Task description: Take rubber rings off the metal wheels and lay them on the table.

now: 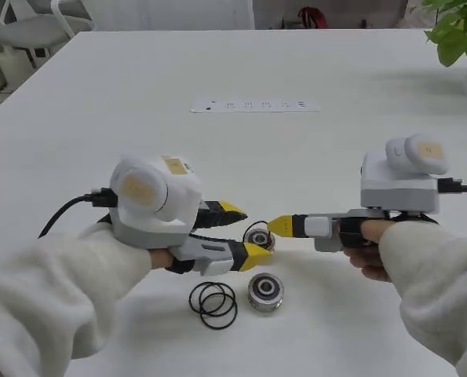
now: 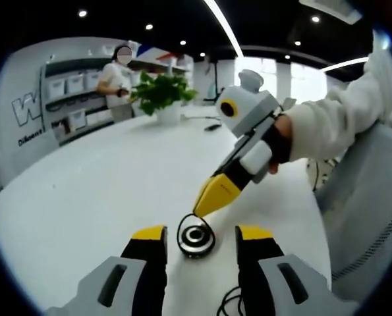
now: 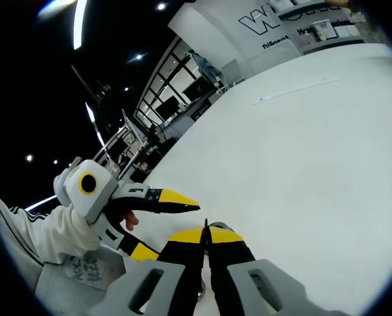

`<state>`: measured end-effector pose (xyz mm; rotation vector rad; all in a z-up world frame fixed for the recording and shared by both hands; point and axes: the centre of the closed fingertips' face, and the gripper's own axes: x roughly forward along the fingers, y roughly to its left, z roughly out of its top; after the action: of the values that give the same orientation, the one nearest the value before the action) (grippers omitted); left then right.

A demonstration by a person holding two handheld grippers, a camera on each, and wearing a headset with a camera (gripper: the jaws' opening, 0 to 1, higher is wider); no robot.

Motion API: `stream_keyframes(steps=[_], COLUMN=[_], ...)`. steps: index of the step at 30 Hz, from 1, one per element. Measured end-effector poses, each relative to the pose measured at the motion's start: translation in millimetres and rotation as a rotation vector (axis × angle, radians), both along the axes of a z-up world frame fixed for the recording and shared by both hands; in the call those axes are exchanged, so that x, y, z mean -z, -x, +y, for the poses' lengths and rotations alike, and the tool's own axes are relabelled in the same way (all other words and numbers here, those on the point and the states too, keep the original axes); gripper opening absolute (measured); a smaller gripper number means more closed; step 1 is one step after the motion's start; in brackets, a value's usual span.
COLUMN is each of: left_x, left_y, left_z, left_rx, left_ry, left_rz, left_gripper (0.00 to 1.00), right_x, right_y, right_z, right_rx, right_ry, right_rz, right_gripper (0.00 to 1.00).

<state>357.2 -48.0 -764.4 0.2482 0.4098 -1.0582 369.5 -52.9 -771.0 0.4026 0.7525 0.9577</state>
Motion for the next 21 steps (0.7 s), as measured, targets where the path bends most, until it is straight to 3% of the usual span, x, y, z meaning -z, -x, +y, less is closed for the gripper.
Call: stream_keyframes(steps=[10,15,16,19,21], left_x=[-23.0,-30.2,-34.3,-48.1,-58.4], left_y=[3.2,3.9,3.0,1.8,2.4], left_z=[0.0,1.4,2.5,4.9,6.5], left_rx=[0.018,0.012,0.007,-0.003,-0.016], left_ry=[0.003,-0.006,-0.006,0.017,0.05], left_rz=[-0.045,-0.044,-0.058,-0.078,-0.073], left_gripper=[0.54,0.66,0.68,0.7,0.72], right_x=[-10.8,-18.4,-22.3,-32.1,-34.8], right_y=[-5.1,-7.3,-7.9,-9.8,-9.8], right_z=[-3.3,-3.6,-2.9,-2.9,-2.6], right_rx=[0.033,0.053,0.059,0.074,0.078], right_ry=[-0.046,-0.085,-0.104,-0.139,-0.15], right_rz=[-0.004,0.004,0.005,0.004,0.006], right_gripper=[0.0,0.0,0.0,0.0,0.0])
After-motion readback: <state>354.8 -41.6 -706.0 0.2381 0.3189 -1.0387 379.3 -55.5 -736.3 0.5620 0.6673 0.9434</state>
